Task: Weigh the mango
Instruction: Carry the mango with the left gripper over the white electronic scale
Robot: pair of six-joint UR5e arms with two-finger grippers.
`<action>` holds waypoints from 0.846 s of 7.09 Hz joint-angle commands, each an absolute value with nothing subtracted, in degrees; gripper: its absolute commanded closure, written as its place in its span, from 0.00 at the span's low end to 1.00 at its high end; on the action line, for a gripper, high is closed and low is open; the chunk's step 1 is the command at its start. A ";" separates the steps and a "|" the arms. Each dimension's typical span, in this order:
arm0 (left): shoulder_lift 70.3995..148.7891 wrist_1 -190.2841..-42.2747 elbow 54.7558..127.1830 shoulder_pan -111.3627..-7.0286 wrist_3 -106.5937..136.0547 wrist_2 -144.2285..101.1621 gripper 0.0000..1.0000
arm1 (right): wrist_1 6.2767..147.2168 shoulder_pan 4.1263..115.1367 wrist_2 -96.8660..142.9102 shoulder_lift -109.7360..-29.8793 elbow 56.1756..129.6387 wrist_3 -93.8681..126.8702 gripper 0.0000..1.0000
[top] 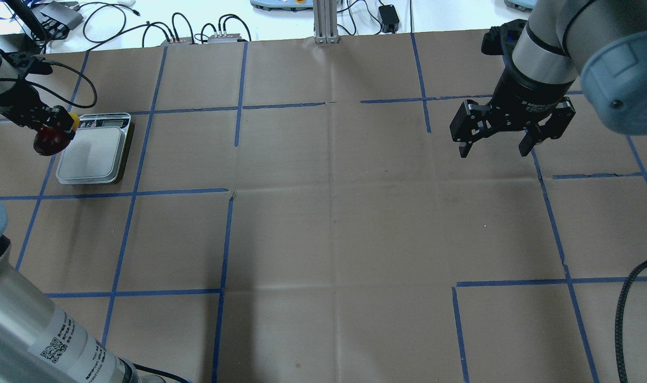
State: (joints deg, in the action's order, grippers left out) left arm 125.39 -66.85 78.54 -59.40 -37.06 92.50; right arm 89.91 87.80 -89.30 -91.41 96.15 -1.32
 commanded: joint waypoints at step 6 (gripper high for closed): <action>124.54 -61.44 83.76 -60.38 -33.31 92.29 0.09 | 89.91 87.80 -89.30 -91.41 96.15 -1.32 0.00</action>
